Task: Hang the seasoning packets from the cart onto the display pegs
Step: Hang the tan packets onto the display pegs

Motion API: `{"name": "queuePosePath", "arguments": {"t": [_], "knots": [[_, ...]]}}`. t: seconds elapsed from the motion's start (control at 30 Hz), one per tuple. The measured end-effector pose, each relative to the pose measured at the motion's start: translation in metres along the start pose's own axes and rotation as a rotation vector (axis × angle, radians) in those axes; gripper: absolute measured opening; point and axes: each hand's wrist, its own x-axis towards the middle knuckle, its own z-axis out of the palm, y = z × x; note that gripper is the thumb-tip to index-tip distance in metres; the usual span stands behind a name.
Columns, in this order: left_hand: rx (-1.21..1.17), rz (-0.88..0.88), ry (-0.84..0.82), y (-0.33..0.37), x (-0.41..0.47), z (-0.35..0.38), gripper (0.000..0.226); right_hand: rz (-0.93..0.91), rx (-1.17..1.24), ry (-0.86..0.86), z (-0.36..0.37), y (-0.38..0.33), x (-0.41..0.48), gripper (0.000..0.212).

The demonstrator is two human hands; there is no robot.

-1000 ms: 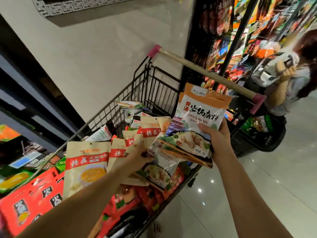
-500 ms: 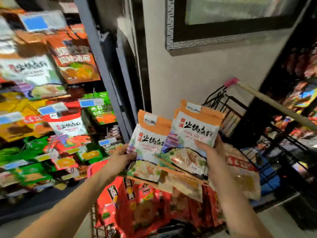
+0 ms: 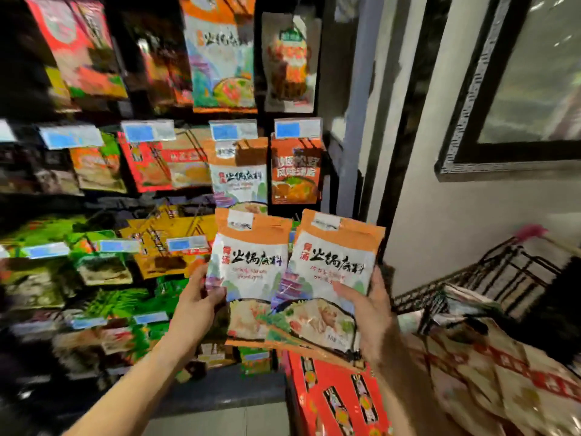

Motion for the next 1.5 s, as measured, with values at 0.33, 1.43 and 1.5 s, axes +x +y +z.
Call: {"name": "queuePosePath", "arguments": {"t": [0.33, 1.43, 1.5], "knots": [[0.03, 0.088, 0.029, 0.032, 0.033, -0.071, 0.066, 0.043, 0.075, -0.062, 0.057, -0.014, -0.002, 0.052], [-0.081, 0.1, -0.099, 0.093, 0.165, -0.03, 0.063, -0.051, 0.039, 0.034, 0.087, -0.049, 0.069, 0.053], [-0.077, 0.092, -0.099, 0.094, 0.166, -0.03, 0.064, -0.052, 0.04, 0.028, 0.089, -0.049, 0.069, 0.053]]}}
